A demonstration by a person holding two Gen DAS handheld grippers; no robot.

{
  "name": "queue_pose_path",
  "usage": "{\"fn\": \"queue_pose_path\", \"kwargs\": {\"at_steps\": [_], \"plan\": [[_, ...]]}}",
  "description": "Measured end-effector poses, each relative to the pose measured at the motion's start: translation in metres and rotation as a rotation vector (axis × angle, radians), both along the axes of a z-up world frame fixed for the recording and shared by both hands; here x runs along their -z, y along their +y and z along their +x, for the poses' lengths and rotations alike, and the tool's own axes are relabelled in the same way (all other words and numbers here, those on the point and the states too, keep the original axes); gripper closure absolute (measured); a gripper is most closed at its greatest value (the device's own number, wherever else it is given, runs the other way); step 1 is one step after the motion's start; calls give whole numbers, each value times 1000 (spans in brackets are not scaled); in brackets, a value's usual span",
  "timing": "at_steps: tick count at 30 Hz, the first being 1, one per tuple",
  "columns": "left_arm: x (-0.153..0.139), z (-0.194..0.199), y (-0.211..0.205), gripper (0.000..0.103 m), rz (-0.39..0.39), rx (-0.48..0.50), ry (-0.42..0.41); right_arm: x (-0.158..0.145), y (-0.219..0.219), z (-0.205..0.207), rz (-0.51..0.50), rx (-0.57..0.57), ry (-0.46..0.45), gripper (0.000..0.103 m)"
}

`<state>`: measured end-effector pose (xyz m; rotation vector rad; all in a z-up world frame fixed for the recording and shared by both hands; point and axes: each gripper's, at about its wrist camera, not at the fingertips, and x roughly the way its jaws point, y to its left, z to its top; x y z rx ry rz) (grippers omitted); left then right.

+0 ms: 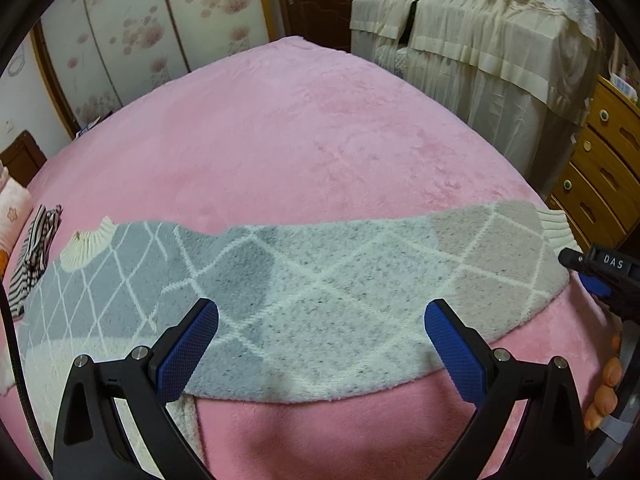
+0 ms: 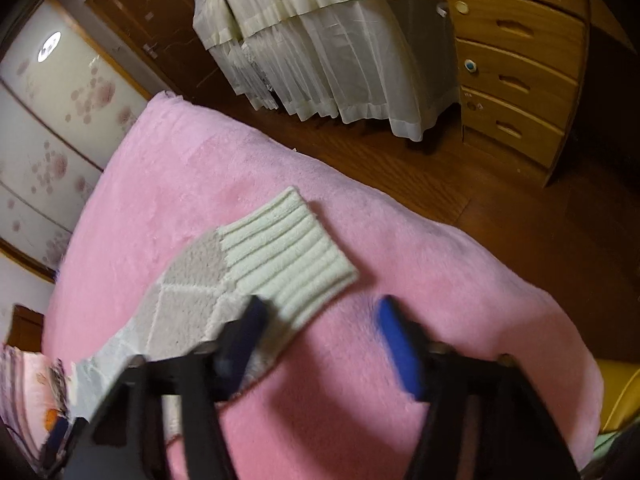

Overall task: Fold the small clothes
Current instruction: 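Move the right tool to the sweater sleeve cuff and grasp it, then lift the cuff with the right tool and lay it across the sweater body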

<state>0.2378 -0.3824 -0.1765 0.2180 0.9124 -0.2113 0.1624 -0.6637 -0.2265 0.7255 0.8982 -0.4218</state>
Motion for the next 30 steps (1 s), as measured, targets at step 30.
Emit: {"fn": "queue_pose_path", "kwargs": {"at_steps": [30], "plan": [[-77,-63,319,1,-244,-413,17,-200,332,-2,-273,-621,-449,94]]}}
